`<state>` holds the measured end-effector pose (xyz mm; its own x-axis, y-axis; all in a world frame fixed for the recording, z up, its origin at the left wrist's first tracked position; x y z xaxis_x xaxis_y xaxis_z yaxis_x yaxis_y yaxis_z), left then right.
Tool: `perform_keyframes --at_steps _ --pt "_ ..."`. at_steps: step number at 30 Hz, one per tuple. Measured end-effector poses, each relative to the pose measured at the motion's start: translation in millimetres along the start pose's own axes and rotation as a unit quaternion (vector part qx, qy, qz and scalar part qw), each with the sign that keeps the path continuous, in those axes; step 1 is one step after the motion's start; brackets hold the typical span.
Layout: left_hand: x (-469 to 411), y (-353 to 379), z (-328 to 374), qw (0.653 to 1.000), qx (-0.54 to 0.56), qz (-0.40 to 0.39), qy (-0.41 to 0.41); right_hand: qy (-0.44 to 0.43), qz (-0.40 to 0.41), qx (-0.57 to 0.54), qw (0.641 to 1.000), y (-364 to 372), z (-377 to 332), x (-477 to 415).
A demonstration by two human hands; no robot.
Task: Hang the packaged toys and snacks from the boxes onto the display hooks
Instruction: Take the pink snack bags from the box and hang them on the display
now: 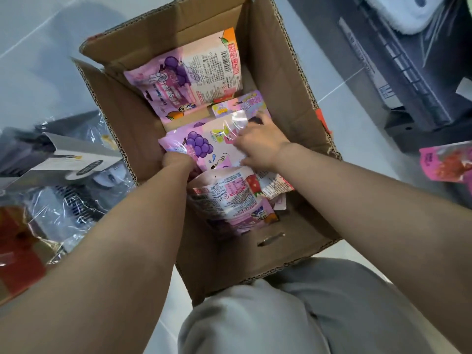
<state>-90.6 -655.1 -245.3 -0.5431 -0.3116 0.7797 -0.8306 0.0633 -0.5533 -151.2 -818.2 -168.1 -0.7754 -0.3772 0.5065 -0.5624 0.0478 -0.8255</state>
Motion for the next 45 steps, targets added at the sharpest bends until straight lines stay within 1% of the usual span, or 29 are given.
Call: perform_keyframes --at_steps 1,2,3,5,7,9,11,12,14,17,19,22,24,25,27,28,29,31,32,34,35,36,38,39,41,44,45 --pt "-1 0 2 0.999 -0.019 0.029 0.021 0.019 -0.035 -0.006 0.999 1 1 0" --pt "4 -5 1 0.999 0.0 0.047 0.025 0.05 -0.066 -0.029 0.996 2 4 4" --pt "9 -9 -4 0.999 -0.001 0.05 0.007 0.076 -0.092 -0.055 0.991 3 4 9" --pt "36 -31 -8 0.996 0.058 0.071 0.013 0.106 -0.132 -0.1 0.981 -1 -1 27" --pt "73 -66 -14 0.983 0.146 0.099 0.042 0.119 -0.147 -0.13 0.973 -15 -13 51" --pt "126 -108 -15 0.969 0.168 0.141 0.117 0.124 -0.159 -0.135 0.97 -39 -26 79" --pt "181 -145 -20 0.958 0.133 0.177 0.183 0.143 -0.156 -0.14 0.967 -68 -35 112" --pt "214 -164 -25 0.953 0.113 0.186 0.21 0.158 -0.144 -0.154 0.965 -89 -41 133" --pt "274 -204 -34 0.945 0.1 0.2 0.241 0.189 -0.086 -0.185 0.96 -135 -44 168" --pt "366 -272 -57 0.926 0.111 0.252 0.258 0.221 0.035 -0.225 0.949 -222 -55 228" --pt "421 -307 -75 0.916 0.128 0.258 0.278 0.235 0.115 -0.197 0.945 -284 -71 273" --pt "499 -346 -93 0.893 0.183 0.226 0.344 0.227 0.208 -0.095 0.947 -367 -119 341" --pt "552 -363 -108 0.873 0.242 0.194 0.376 0.228 0.233 -0.039 0.945 -402 -156 384" --pt "578 -368 -115 0.863 0.277 0.161 0.39 0.23 0.246 -0.012 0.941 -415 -173 404" --pt "626 -372 -137 0.829 0.36 0.087 0.419 0.229 0.293 0.029 0.928 -435 -212 445" --pt "647 -375 -146 0.814 0.383 0.071 0.432 0.221 0.296 0.047 0.928 -442 -228 462" --pt "671 -375 -155 0.806 0.381 0.064 0.449 0.229 0.282 0.085 0.928 -445 -244 481" --pt "718 -367 -173 0.804 0.338 0.073 0.484 0.255 0.253 0.151 0.921 -445 -273 519" --pt "731 -365 -175 0.804 0.309 0.091 0.499 0.249 0.251 0.163 0.921 -444 -281 530" --pt "769 -345 -176 0.793 0.227 0.114 0.553 0.256 0.243 0.178 0.919 -444 -309 569" --pt "783 -333 -176 0.791 0.185 0.122 0.57 0.259 0.232 0.171 0.922 -441 -318 585" --pt "800 -319 -176 0.789 0.15 0.132 0.581 0.263 0.22 0.137 0.929 -433 -327 602" --pt "830 -295 -173 0.782 0.111 0.147 0.596 0.284 0.2 0.034 0.937 -409 -330 635" --pt "851 -279 -171 0.77 0.095 0.15 0.613 0.297 0.194 -0.008 0.935 -396 -335 655" --pt "893 -244 -166 0.735 0.053 0.164 0.656 0.329 0.204 -0.034 0.922 -380 -345 693" --pt "955 -182 -160 0.667 -0.067 0.214 0.711 0.409 0.267 -0.044 0.872 -354 -348 759" --pt "973 -159 -158 0.645 -0.117 0.22 0.722 0.439 0.286 -0.05 0.851 -345 -349 782"
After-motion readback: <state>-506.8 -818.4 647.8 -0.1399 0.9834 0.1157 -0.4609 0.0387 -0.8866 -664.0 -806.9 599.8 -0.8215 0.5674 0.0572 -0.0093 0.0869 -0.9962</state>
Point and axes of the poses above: each hand's wrist, its own x-axis away from the middle knuckle, its own y-axis out of the palm, z = x × y, the point moved 8 cm from there along -x, towards the middle knuckle, and after that the axes turned 15 degrees about -y, right-handed, at the moved point
